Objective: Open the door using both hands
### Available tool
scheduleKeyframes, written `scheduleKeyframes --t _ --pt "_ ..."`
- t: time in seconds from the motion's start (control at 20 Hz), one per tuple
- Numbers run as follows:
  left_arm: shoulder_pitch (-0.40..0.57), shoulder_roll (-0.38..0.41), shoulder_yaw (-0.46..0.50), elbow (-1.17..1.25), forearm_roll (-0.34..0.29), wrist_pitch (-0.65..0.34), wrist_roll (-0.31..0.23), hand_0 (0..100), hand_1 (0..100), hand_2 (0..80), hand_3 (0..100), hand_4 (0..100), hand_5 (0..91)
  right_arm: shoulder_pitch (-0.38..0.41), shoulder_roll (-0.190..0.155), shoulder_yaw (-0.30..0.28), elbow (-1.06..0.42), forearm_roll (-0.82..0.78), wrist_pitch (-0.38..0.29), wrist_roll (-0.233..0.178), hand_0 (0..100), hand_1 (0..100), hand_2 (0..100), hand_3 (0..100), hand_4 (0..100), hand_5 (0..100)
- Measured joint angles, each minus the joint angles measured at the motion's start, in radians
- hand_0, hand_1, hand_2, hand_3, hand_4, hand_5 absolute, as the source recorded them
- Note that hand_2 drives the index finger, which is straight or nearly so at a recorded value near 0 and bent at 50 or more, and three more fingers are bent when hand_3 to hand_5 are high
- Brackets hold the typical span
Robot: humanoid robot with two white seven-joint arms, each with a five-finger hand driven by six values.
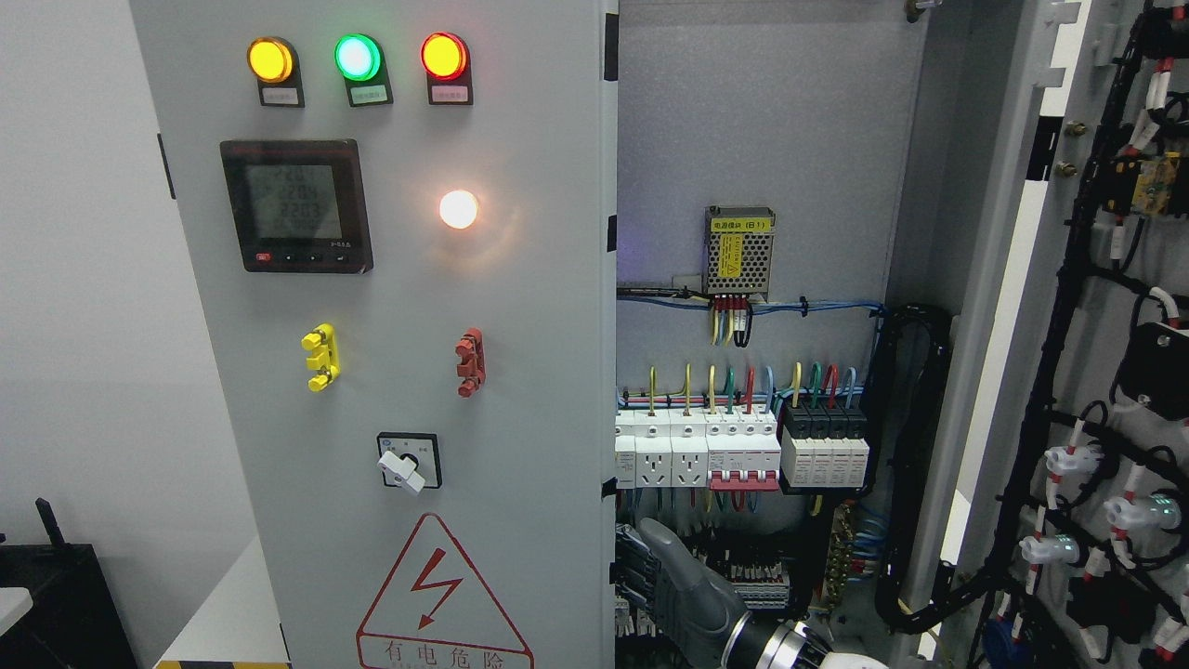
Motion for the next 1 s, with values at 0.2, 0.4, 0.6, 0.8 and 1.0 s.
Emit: scheduleKeyframes --t 0.2,0.4,0.6,0.8,1.0 --pt "0.000 0.000 0.000 0.000 0.000 0.000 0.000 0 0 0.0 0 3 0.0 0.001 0.001 0.001 -0.008 0.000 0.000 0.005 11 0 0 0 0 0" --pt "0.000 0.000 0.000 0.000 0.000 0.003 0.000 0 0 0.0 0 3 0.0 0.003 0.002 0.003 -0.016 -0.011 0.000 0.006 11 0 0 0 0 0" --pt "0.000 0.000 0.000 0.000 0.000 0.004 0.000 0 0 0.0 0 3 0.0 0.006 0.003 0.006 -0.025 -0.031 0.000 0.006 11 0 0 0 0 0" --pt "0.000 0.000 0.000 0.000 0.000 0.004 0.000 0 0 0.0 0 3 0.0 0.010 0.004 0.009 -0.035 -0.040 0.000 0.006 11 0 0 0 0 0" --pt "0.000 0.000 0.000 0.000 0.000 0.004 0.000 0 0 0.0 0 3 0.0 0.017 0.004 0.014 -0.047 -0.045 0.001 0.026 11 0 0 0 0 0"
